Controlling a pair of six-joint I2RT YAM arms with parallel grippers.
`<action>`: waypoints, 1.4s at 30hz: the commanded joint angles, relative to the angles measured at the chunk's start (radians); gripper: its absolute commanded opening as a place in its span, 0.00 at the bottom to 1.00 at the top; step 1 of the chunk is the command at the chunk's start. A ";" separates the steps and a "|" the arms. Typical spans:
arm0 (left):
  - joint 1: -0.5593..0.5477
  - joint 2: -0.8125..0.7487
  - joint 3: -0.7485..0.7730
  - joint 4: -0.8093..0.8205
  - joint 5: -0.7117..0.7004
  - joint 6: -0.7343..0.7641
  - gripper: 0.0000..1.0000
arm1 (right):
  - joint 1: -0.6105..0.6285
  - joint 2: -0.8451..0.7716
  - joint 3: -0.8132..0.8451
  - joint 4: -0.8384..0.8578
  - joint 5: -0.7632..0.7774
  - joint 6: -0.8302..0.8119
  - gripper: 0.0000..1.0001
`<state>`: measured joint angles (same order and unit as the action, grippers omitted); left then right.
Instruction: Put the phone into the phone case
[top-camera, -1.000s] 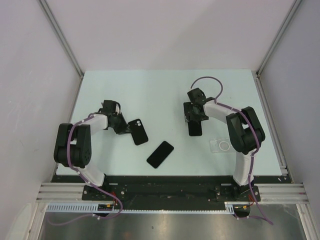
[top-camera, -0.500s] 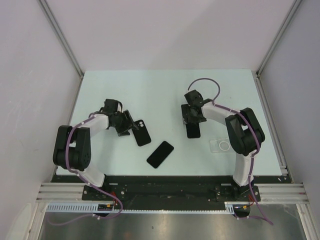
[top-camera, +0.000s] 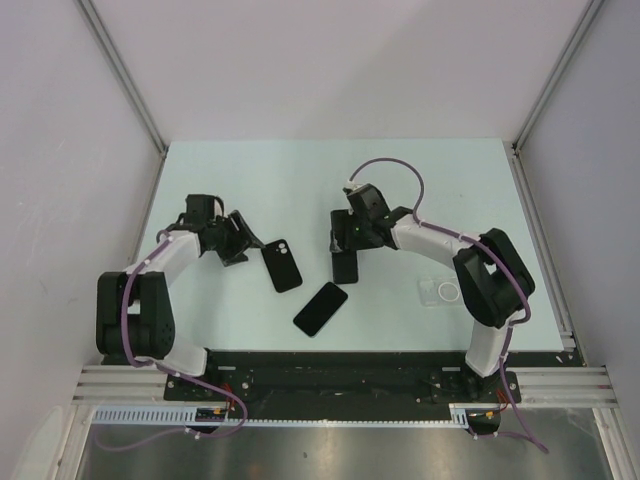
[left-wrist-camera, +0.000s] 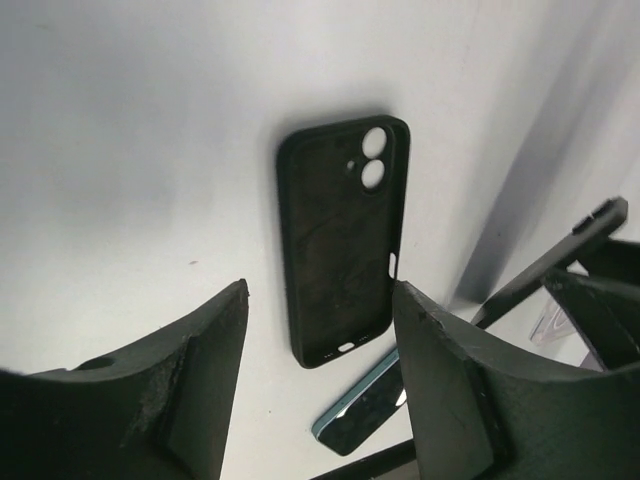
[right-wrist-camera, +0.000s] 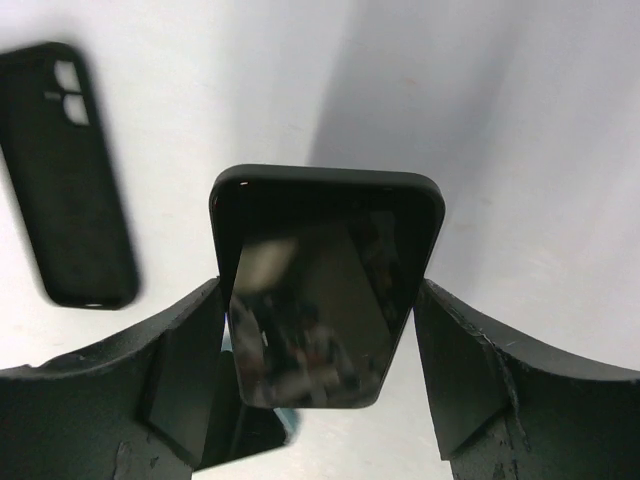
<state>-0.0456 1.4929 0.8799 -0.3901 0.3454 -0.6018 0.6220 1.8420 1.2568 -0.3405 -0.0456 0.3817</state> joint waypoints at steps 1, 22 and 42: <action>0.084 0.006 0.037 -0.019 0.069 0.025 0.64 | 0.045 -0.059 0.013 0.198 -0.079 0.101 0.41; 0.139 0.092 0.045 -0.033 0.116 0.062 0.65 | 0.225 0.240 0.360 0.278 -0.062 0.135 0.38; 0.191 0.030 0.057 -0.056 0.037 0.056 0.75 | 0.312 0.388 0.547 0.021 0.121 -0.004 0.41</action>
<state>0.1333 1.5566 0.9058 -0.4366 0.3870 -0.5575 0.9260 2.2166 1.7496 -0.3012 0.0235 0.4057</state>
